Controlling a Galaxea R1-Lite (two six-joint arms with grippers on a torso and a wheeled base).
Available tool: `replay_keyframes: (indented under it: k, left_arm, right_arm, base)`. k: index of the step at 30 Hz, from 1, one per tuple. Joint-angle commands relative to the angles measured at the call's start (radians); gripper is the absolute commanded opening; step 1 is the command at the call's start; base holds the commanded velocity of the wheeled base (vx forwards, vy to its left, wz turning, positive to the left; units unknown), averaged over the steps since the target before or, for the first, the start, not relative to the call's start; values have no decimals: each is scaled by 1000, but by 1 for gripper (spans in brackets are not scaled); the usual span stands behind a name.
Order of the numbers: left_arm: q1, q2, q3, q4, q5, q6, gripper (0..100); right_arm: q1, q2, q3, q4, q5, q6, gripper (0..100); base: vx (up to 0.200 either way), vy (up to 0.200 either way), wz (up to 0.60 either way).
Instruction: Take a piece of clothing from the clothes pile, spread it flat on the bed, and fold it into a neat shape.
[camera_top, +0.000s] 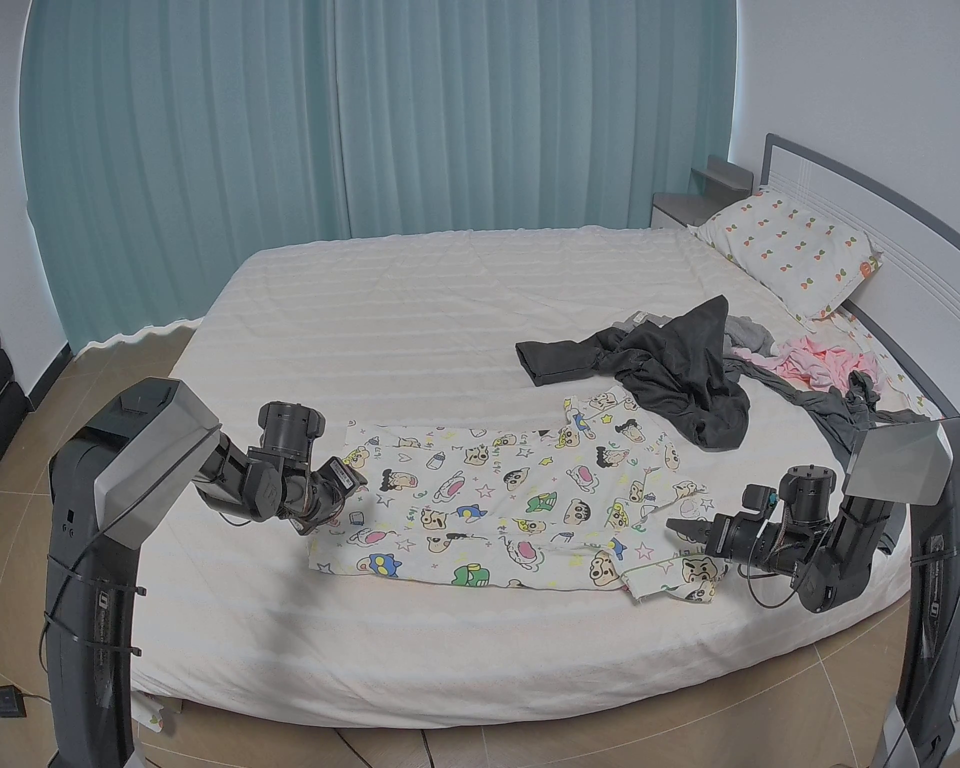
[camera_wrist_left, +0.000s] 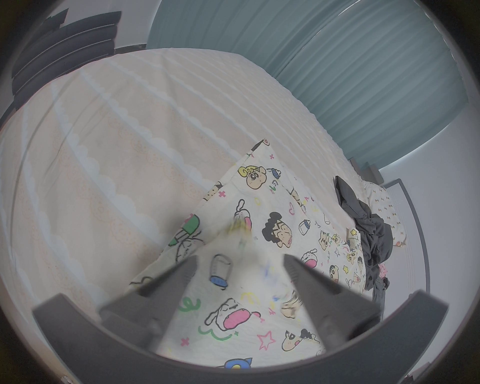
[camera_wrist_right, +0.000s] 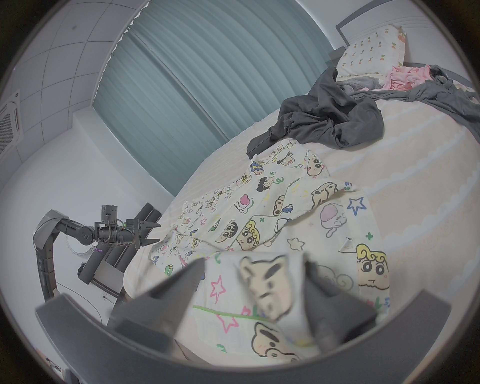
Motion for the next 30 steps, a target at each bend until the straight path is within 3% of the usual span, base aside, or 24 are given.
replay_keyframes:
  k: [1, 6, 9, 11, 13, 14, 16, 19, 20, 24, 28, 29, 30]
  left_arm:
    - [7, 4, -6, -3, 2, -8, 100]
    - [44, -41, 4, -3, -7, -88, 100]
    - [92, -101, 79, -9, -58, -100, 100]
    - [124, -159, 154, -25, -136, -100, 100]
    - [130, -168, 165, -28, -148, -100, 100]
    - [167, -254, 289, -69, -247, -102, 100]
    - [182, -289, 356, -106, -283, -102, 100]
    - [211, -378, 584, -276, -357, -105, 100]
    - [213, -394, 634, -322, -371, -106, 100]
    - [213, -431, 814, -537, -428, -218, 100]
    - [213, -427, 870, -672, -432, -286, 100]
    - [216, -420, 890, -730, -434, -295, 100]
    - [216, -418, 890, -734, -434, -297, 100]
  right_arm:
    - [-11, 8, -8, -2, -32, 6, 100]
    - [-52, -18, 18, -11, -69, 53, 100]
    - [-78, -78, 80, -15, -70, 102, 100]
    - [-83, -118, 133, -18, -83, 125, 100]
    - [-83, -123, 141, -18, -87, 127, 100]
    - [-63, -172, 216, -18, -144, 165, 100]
    - [-32, -199, 253, -18, -173, 203, 100]
    - [92, -284, 348, -34, -261, 423, 100]
    - [123, -285, 357, -34, -282, 461, 100]
    - [161, -248, 354, -25, -377, 489, 100]
    - [200, -242, 376, -22, -439, 530, 100]
    - [236, -231, 399, -24, -463, 619, 100]
    - [239, -231, 400, -25, -463, 627, 100]
  base:
    - [0, 0, 0]
    - [0, 0, 0]
    - [0, 0, 0]
    - [0, 0, 0]
    - [0, 0, 0]
    - [0, 0, 0]
    - [0, 0, 0]
    - [0, 0, 0]
    - [0, 0, 0]
    - [0, 0, 0]
    - [0, 0, 0]
    - [0, 0, 0]
    - [0, 0, 0]
